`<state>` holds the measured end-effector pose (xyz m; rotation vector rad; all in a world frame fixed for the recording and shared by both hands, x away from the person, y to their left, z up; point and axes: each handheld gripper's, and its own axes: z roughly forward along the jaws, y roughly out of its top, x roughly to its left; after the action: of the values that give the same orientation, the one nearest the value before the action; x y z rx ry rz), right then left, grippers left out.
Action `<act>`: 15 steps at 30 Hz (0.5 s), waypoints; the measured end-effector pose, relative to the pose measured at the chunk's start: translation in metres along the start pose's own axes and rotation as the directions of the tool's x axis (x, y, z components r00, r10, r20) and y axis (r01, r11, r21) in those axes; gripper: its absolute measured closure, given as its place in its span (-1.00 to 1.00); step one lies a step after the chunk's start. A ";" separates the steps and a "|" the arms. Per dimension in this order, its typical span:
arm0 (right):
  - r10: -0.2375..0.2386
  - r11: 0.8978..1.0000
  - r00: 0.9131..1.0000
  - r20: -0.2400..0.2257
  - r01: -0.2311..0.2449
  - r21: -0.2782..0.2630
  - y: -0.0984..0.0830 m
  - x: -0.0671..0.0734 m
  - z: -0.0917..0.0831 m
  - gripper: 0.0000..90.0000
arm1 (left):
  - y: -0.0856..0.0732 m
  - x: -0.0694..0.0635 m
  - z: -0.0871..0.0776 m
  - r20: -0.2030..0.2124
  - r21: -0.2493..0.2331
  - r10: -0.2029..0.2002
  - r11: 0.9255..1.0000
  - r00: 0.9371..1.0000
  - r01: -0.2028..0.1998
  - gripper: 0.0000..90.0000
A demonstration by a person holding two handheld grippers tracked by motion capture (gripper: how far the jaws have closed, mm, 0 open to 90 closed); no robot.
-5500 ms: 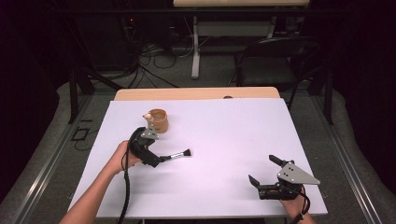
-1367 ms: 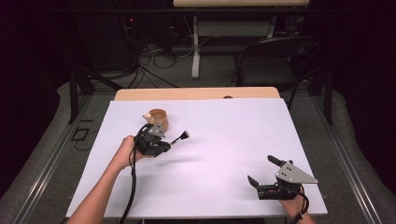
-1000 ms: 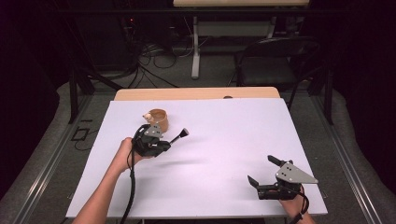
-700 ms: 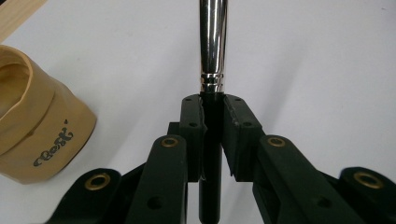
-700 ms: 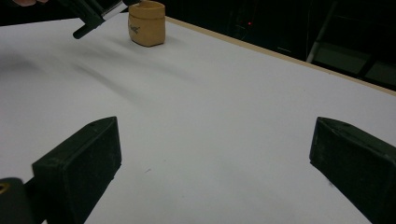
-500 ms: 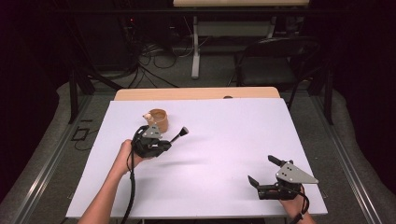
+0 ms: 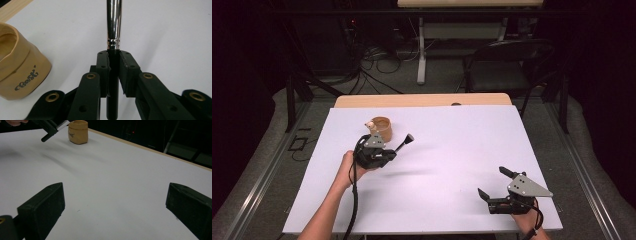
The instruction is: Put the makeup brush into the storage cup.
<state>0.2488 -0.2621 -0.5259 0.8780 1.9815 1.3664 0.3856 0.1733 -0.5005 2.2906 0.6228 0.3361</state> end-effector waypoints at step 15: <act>-0.001 1.000 1.000 -0.003 0.001 0.000 0.000 0.000 0.000 -0.96 | -0.005 0.003 -0.004 -0.055 -0.071 -0.052 0.996 0.997 0.048 0.75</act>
<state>0.2487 -0.2615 -0.5259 0.8758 1.9839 1.3680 0.3851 0.1801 -0.5010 2.2013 0.6854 0.3938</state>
